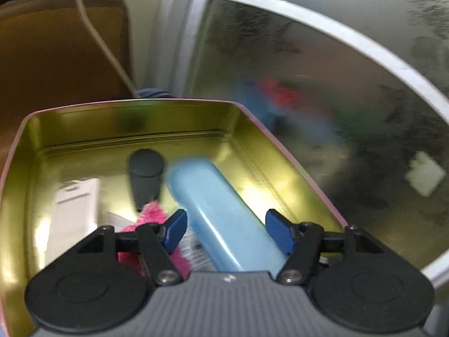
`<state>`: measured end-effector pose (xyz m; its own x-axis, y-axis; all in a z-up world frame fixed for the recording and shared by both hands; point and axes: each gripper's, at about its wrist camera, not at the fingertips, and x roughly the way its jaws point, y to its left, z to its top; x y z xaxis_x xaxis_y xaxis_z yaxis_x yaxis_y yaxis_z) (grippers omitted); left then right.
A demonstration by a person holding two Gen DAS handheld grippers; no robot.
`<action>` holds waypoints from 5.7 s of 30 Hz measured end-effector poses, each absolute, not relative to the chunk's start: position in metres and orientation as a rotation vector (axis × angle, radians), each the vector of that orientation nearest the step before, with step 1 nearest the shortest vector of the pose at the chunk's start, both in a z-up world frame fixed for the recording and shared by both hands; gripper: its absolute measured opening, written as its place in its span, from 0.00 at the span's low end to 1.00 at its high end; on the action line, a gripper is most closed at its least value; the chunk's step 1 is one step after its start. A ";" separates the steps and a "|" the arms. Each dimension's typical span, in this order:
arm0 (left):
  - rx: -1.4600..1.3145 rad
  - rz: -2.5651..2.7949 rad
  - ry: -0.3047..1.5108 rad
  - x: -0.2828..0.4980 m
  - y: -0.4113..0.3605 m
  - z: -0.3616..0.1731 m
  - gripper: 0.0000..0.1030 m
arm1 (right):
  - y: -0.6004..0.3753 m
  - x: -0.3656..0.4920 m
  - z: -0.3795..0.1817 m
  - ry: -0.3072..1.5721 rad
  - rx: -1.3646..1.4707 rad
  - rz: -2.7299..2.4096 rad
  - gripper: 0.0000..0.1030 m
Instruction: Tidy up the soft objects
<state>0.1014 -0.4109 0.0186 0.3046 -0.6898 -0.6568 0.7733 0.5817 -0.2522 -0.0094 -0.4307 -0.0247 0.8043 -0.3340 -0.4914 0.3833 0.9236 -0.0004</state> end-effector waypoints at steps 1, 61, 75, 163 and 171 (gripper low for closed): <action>0.117 -0.969 0.803 0.101 -0.408 0.019 0.64 | -0.431 -0.010 -0.026 0.498 0.114 -0.378 0.56; 0.255 -0.545 0.524 -0.023 -0.195 0.041 1.00 | -0.303 -0.129 -0.017 0.189 0.318 -0.324 0.72; 0.263 -0.515 0.520 -0.018 -0.195 0.038 1.00 | -0.299 -0.127 -0.012 0.164 0.304 -0.305 0.72; 0.302 -0.532 0.555 -0.033 -0.188 0.031 1.00 | -0.301 -0.129 -0.012 0.157 0.385 -0.308 0.76; 0.298 -0.567 0.549 -0.034 -0.193 0.030 1.00 | -0.305 -0.129 -0.014 0.158 0.398 -0.311 0.76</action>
